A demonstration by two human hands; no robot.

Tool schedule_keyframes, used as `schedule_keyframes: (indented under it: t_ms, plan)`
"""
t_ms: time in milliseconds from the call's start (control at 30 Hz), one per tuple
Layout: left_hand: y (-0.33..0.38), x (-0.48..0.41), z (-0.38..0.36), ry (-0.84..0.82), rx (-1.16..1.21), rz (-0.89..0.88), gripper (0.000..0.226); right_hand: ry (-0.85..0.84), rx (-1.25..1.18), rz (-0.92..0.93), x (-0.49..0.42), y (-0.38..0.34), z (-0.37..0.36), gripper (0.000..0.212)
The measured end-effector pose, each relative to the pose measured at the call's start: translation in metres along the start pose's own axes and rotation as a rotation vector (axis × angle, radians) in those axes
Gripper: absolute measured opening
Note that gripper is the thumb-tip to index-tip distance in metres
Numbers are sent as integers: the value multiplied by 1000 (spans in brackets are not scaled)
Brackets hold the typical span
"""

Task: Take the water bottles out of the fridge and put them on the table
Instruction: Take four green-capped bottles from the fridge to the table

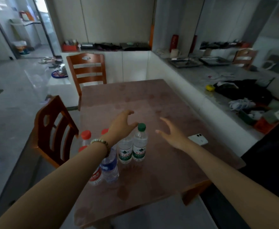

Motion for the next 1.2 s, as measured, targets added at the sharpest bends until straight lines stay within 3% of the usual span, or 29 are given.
schedule_keyframes:
  t_ms: [167,367,633,800,967,1200]
  plan:
    - [100,32,-16,-55,-10,-328,46,229,164,-137,99,22,69,68]
    - [177,111,-53,-140,-80,-594,72,615,550,-430,314,3,147,76]
    - [321,287,-49,-282,136,-950,74,923,869,-667,567,-122,173,76]
    - [395,418,-34,-370,263,-1203,73,968,931,-729,660,-190,167,80]
    - [445,518,19,-254,443,-1363,70,1014,1061,-651,724,-264,164,78]
    - [465,621,155,145,870,-1446,60,1030,1263,-378,814,-371,154,74]
Point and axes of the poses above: each hand's wrist, its own x-axis away from the middle knuckle, its own z-axis out of the back of the hand, y = z × x, the point moved 8 cm from there along -x, towards the middle knuckle, and after that the axes turned 3 degrees about z, right-handed, at the moved point
